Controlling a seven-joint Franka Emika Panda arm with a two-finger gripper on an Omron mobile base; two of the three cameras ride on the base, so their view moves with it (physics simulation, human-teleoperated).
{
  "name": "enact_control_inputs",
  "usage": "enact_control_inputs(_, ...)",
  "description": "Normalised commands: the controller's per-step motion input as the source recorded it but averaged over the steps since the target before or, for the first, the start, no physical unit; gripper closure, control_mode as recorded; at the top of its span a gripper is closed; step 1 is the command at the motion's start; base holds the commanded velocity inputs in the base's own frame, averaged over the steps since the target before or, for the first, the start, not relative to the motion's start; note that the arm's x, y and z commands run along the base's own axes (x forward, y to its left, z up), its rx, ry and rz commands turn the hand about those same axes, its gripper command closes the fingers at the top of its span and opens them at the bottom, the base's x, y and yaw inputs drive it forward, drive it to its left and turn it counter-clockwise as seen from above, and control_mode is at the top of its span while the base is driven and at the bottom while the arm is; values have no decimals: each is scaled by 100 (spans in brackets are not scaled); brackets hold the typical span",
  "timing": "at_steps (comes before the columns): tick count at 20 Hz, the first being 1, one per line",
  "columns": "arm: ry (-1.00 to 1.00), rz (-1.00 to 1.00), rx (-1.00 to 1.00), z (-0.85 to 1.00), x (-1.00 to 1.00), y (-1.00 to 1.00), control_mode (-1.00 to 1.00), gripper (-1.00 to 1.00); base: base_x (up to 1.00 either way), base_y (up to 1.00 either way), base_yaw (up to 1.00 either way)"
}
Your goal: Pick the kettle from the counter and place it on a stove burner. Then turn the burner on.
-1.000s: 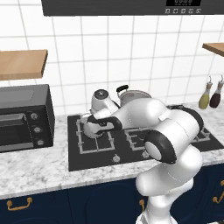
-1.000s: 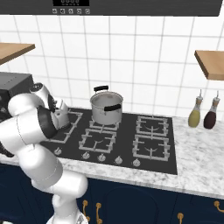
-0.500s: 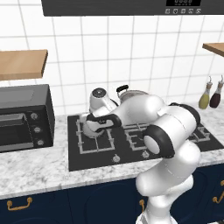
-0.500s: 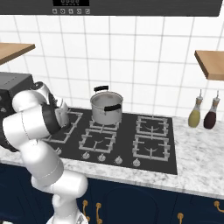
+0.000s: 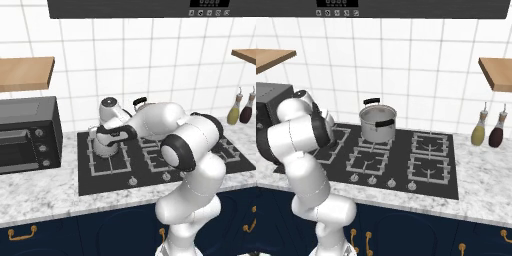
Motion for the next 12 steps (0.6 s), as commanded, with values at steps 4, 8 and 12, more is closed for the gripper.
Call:
enact_control_inputs(4,0,0,0,-29,0,0,-100,-100,0,0,0)
enact_control_inputs(8,-4,0,0,-9,-1,-7,-100,-100,0,0,0)
enact_control_inputs(12,-8,-1,0,0,-11,-12,-100,-100,0,0,0)
